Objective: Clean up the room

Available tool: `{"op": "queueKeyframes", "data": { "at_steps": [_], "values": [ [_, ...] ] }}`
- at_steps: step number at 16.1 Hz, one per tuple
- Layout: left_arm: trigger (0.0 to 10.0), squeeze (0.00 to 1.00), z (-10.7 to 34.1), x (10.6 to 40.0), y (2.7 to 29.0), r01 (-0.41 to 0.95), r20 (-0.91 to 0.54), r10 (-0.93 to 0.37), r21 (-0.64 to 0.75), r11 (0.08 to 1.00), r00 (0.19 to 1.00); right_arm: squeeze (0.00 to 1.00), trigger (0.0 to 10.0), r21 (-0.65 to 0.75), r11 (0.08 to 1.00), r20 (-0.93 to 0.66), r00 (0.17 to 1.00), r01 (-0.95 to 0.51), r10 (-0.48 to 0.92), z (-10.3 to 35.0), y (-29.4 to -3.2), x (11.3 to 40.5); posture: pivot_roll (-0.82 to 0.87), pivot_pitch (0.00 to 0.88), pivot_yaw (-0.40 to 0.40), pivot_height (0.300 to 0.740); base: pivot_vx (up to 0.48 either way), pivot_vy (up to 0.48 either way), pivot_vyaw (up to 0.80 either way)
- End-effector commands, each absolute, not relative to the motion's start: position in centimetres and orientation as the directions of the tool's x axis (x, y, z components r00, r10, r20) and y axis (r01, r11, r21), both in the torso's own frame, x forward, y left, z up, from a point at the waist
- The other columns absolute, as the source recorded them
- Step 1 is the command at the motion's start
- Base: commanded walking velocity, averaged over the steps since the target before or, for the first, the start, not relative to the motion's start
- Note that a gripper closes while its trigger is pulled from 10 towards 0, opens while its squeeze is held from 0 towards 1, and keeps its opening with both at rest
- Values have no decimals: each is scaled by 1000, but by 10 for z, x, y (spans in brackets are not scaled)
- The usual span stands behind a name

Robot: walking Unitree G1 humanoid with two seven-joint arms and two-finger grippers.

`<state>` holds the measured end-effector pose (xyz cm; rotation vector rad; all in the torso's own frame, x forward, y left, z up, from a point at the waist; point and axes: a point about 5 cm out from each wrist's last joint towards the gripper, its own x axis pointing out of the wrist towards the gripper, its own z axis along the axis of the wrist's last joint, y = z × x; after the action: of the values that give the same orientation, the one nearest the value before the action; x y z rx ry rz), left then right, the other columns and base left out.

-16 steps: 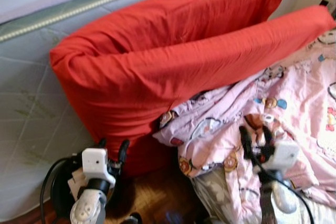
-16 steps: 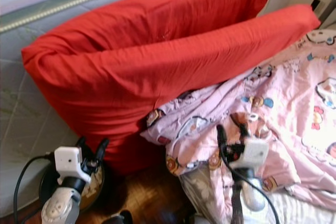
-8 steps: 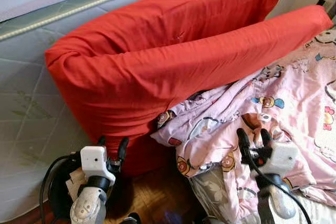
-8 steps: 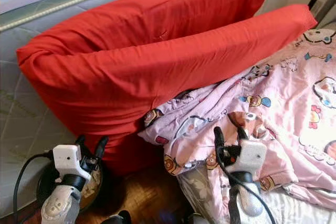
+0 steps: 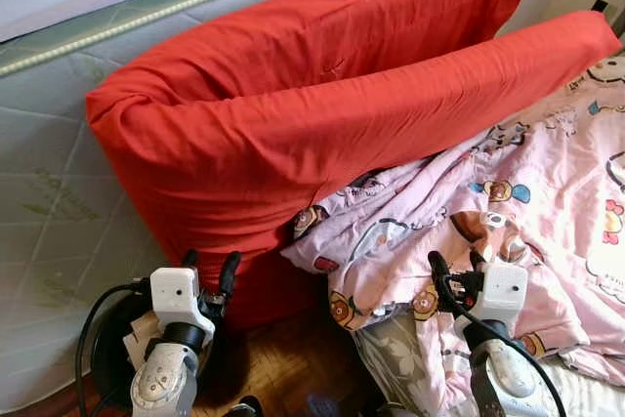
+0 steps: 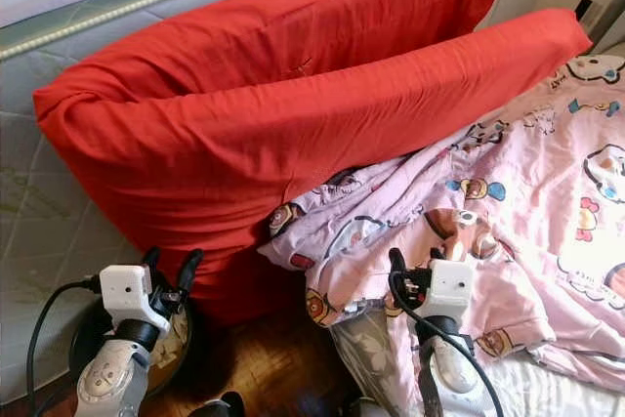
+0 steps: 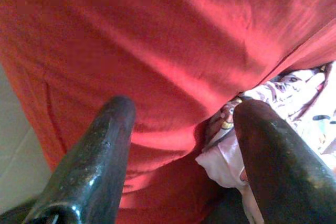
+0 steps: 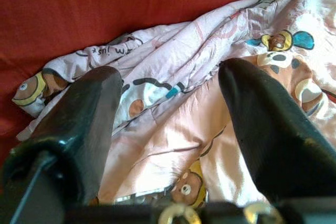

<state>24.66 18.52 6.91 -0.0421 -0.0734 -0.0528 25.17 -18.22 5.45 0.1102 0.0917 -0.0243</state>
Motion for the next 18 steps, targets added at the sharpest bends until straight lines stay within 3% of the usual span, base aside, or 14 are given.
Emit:
{"op": "queueKeyframes", "data": {
  "at_steps": [1, 14, 18],
  "values": [
    [10000, 0, 62, 241, 185, 53, 41, -51, -49, 997, 998, 0, 10000, 121, 992, -133, 991, 32, -16, 45, -178, 245, 24, 215, 30, 695, 0, 0, 0],
    [10000, 0, 59, 240, 185, 49, 25, -48, -49, 998, 999, 0, 10000, 134, 991, -90, 996, 9, 3, 52, -174, 256, 23, 224, 18, 657, 0, 0, 0],
    [10000, 0, 59, 239, 186, 45, 23, -44, -48, 998, 999, 0, 10000, 166, 986, -149, 988, -4, 29, 44, -168, 258, 22, 230, 17, 642, 0, 0, 0]
  ]
}}
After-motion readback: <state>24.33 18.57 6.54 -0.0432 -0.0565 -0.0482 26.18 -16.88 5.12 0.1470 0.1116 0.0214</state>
